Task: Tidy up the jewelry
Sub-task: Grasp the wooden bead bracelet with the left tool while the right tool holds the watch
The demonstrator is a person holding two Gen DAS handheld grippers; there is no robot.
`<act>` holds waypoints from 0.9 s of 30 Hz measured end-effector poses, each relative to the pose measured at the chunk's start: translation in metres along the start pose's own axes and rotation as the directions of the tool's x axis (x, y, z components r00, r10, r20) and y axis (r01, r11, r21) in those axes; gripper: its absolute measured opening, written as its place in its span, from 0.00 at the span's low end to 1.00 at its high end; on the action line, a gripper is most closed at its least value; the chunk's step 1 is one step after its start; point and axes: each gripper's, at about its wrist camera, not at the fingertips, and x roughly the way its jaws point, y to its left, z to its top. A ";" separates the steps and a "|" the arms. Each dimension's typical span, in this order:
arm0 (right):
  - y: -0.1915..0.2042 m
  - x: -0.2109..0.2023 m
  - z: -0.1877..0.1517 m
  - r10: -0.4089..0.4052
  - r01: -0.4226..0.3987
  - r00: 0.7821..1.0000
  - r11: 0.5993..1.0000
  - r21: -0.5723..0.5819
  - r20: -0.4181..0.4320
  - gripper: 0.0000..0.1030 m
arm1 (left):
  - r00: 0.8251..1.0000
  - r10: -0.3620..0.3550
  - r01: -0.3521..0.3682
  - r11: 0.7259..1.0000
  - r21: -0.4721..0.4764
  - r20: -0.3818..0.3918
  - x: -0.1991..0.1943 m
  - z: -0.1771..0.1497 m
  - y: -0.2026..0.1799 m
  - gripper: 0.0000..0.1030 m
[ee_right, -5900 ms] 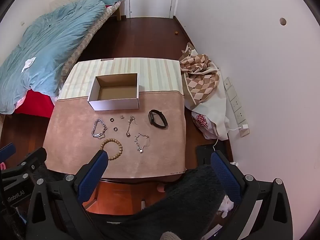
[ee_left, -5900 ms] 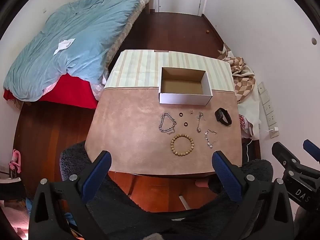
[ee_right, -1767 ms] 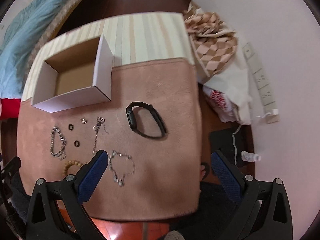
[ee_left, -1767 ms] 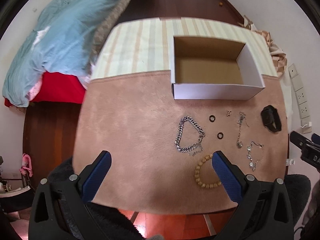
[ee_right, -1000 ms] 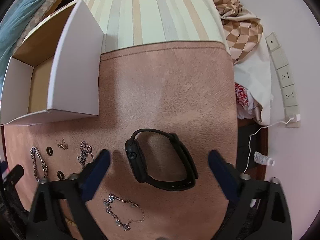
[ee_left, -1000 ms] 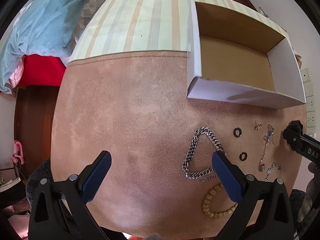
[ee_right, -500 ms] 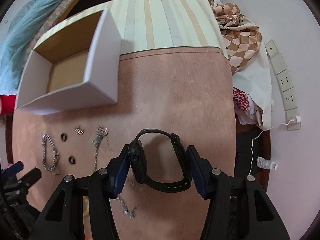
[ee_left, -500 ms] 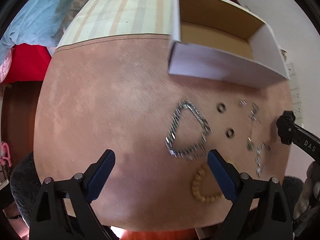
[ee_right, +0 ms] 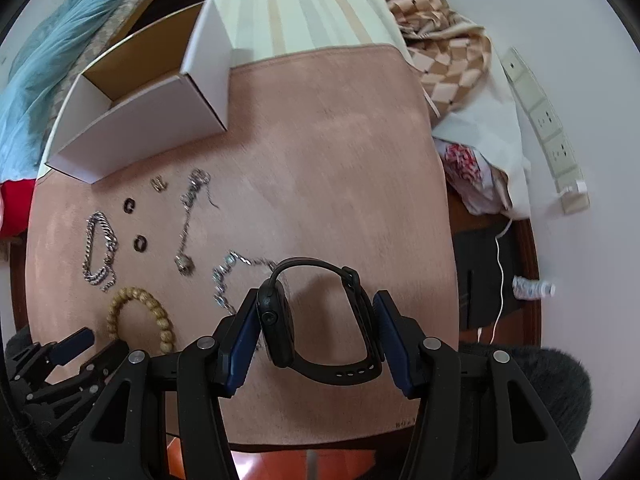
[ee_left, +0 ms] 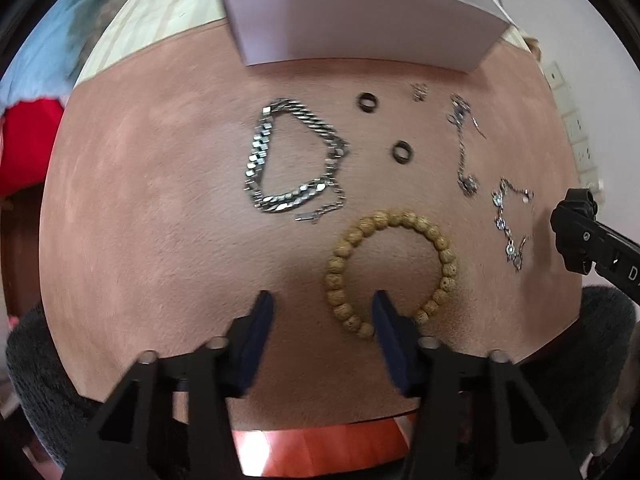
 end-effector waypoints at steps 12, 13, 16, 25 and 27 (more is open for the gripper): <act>-0.008 -0.003 -0.006 0.012 -0.012 1.000 0.999 0.037 -0.005 0.56 | 0.996 -0.011 0.009 1.000 0.021 0.094 -0.011 0.020 -0.008 0.06; -0.008 -0.004 -0.005 0.015 -0.015 1.000 0.999 0.038 -0.003 0.56 | 0.995 -0.019 0.018 1.000 0.018 0.101 -0.014 0.023 -0.004 0.06; -0.008 -0.010 -0.003 0.029 -0.030 1.000 0.999 0.042 0.008 0.56 | 0.990 -0.049 0.048 0.999 0.007 0.130 -0.031 0.027 -0.002 0.06; 0.000 -0.038 0.007 0.095 -0.098 0.994 0.994 0.044 0.055 0.56 | 0.968 -0.129 0.135 0.991 -0.010 0.216 -0.093 0.032 0.022 0.06; 0.003 -0.046 0.010 0.119 -0.122 0.991 0.992 0.040 0.066 0.56 | 0.961 -0.145 0.152 0.988 -0.010 0.234 -0.102 0.032 0.021 0.06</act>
